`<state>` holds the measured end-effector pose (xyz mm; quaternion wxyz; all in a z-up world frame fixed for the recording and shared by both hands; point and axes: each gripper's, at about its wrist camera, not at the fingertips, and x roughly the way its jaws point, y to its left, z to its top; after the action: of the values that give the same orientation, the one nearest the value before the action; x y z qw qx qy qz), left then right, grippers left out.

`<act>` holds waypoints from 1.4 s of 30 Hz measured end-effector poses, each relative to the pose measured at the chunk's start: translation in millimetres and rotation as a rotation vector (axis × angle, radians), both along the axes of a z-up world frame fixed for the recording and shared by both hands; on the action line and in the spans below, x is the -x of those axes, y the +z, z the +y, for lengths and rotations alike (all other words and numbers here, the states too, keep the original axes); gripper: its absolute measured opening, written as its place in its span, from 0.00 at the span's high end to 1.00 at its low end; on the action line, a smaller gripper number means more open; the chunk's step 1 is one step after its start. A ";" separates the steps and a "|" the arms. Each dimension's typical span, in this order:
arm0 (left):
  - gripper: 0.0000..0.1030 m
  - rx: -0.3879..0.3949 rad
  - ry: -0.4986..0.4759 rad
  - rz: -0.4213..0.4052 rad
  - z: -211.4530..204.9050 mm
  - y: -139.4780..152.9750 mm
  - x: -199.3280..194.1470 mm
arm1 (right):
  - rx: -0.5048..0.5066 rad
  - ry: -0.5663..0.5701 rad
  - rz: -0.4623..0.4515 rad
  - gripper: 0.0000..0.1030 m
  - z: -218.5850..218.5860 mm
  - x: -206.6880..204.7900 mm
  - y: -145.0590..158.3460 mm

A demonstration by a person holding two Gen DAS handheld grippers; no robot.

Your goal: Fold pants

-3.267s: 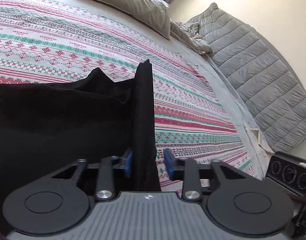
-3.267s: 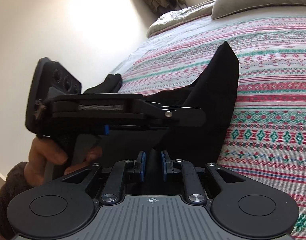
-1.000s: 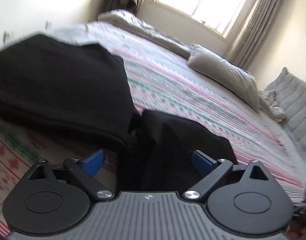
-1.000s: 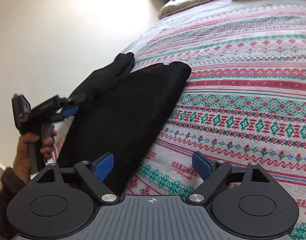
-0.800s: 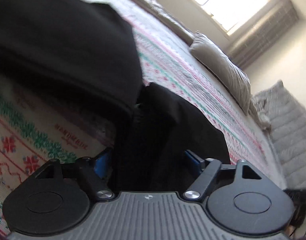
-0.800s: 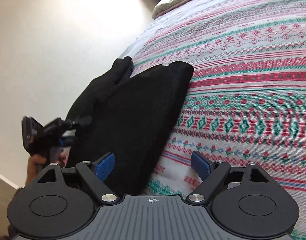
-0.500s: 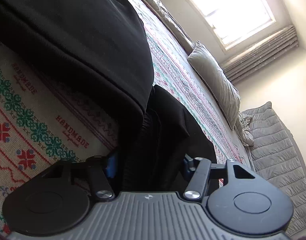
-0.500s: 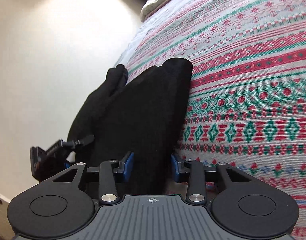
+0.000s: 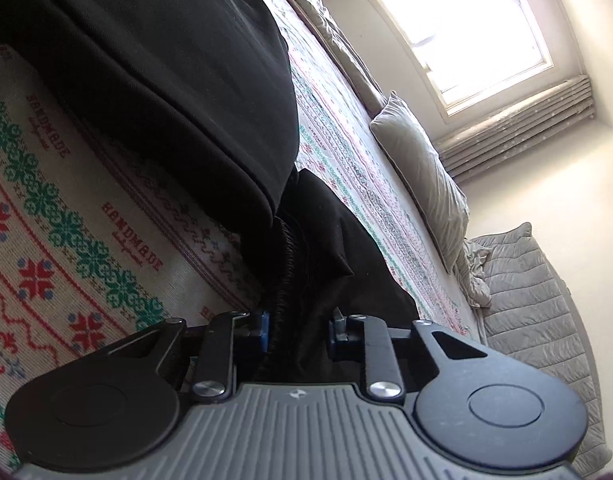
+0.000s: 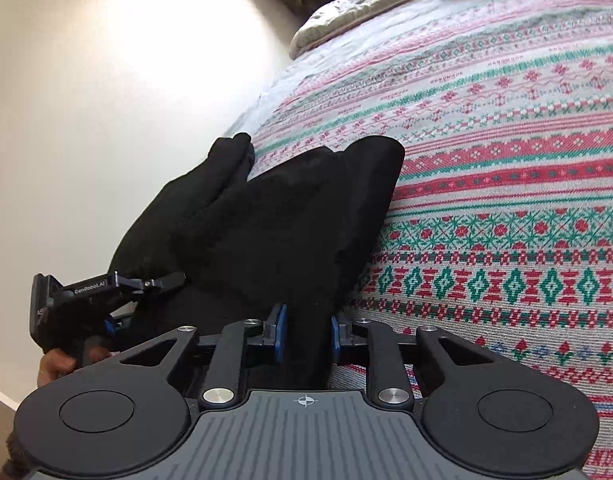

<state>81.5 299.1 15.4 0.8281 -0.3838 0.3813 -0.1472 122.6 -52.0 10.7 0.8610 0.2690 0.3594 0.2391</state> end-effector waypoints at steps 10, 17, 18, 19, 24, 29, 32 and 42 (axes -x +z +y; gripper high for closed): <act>0.71 0.037 -0.140 0.044 -63.2 -0.2 -29.9 | 0.047 -0.070 0.007 0.84 -59.7 16.0 15.7; 0.71 0.016 -0.284 0.047 -168.4 -4.9 -61.4 | 0.016 -0.255 0.022 0.84 -161.1 38.3 14.6; 0.71 0.017 -0.302 0.043 -183.4 -5.7 -65.2 | 0.005 -0.286 0.022 0.84 -176.9 43.2 12.2; 0.71 0.018 -0.319 0.037 -199.2 -6.8 -68.9 | -0.006 -0.318 0.024 0.84 -192.3 47.8 9.7; 0.71 0.041 -0.395 -0.026 -261.9 -8.8 -80.4 | -0.046 -0.443 0.015 0.84 -259.8 67.4 10.6; 0.70 0.071 -0.436 -0.168 -290.4 -4.0 -85.0 | -0.065 -0.479 -0.107 0.84 -301.3 79.1 24.5; 0.55 -0.103 -0.398 -0.164 -298.8 -12.6 -88.7 | -0.032 -0.480 -0.100 0.80 -311.9 67.5 10.2; 0.31 -0.408 -0.337 -0.296 -315.4 12.1 -68.1 | 0.086 -0.550 -0.017 0.29 -309.1 65.1 -14.0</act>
<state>149.6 -16.3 27.5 0.8986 -0.1151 0.3366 -0.2569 57.5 -361.1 -3.3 0.9071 0.3178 0.2756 -0.0169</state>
